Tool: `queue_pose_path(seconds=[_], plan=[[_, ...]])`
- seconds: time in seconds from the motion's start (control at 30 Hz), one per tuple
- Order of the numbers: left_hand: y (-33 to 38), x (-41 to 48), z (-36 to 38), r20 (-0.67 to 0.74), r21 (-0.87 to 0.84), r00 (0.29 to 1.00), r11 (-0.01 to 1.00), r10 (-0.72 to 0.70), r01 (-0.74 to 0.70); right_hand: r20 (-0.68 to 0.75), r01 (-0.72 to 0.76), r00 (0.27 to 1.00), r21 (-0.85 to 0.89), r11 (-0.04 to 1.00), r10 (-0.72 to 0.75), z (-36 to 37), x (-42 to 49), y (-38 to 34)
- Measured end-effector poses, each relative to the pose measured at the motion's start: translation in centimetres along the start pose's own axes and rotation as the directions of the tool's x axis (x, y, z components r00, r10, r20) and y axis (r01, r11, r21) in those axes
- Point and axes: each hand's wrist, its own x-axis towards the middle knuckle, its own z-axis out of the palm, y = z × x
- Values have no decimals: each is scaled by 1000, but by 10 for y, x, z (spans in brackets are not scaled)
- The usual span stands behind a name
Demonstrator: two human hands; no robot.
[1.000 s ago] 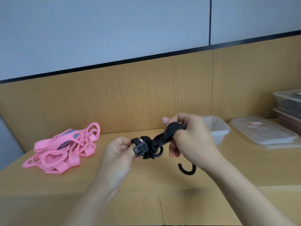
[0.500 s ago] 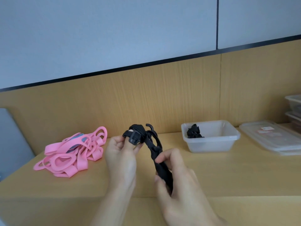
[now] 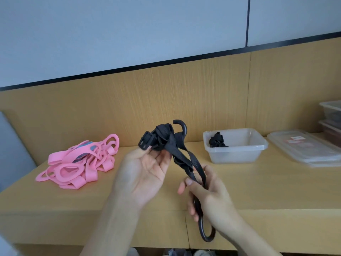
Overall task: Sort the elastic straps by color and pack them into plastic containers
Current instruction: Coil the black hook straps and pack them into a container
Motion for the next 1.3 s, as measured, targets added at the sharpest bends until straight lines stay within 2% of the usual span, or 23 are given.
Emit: queue_pose_path(seconds=[0.1, 0.23, 0.4, 0.47, 0.57, 0.63, 0.73, 0.83, 0.93, 1.03, 1.17, 1.3], plan=[[1, -5, 0, 84, 107, 995, 993, -53, 44, 57, 27, 998, -53, 998, -24, -10, 7, -18], [1, -10, 1, 123, 196, 989, 979, -88, 63, 74, 45, 997, -149, 988, -35, -22, 21, -36], [4, -12, -13, 161, 418, 976, 906, -149, 70, 64, 112, 993, -239, 965, -99, -33, 34, -49], [6, -13, -20, 192, 580, 969, 814, -155, 15, 53, 137, 990, -262, 955, -128, -36, 38, -52], [6, -14, -21, 152, 823, 984, 564, -95, -73, 31, 190, 981, -295, 936, -189, -35, 40, -55], [3, -11, -24, 93, 911, 996, 403, 13, -91, 11, 201, 978, -334, 921, -210, -34, 41, -53], [-7, -8, -24, 37, 956, 994, 285, 107, -66, -23, 208, 970, -428, 880, -240, -33, 39, -47], [-14, -4, -28, -20, 954, 984, 298, 179, -35, -11, 224, 964, -496, 839, -264, -33, 33, -42], [-20, 0, -32, -46, 945, 957, 323, 286, -51, 7, 241, 964, -446, 862, -266, -26, 25, -40], [-28, 3, -34, -68, 920, 921, 380, 383, -90, 86, 287, 957, -412, 865, -277, -14, 12, -36], [-37, 4, -37, -137, 835, 886, 533, 443, -137, 119, 345, 938, -383, 857, -325, 0, -2, -23], [-41, 2, -39, -220, 682, 884, 713, 413, -163, 80, 378, 925, -316, 870, -372, 9, -12, -6]])
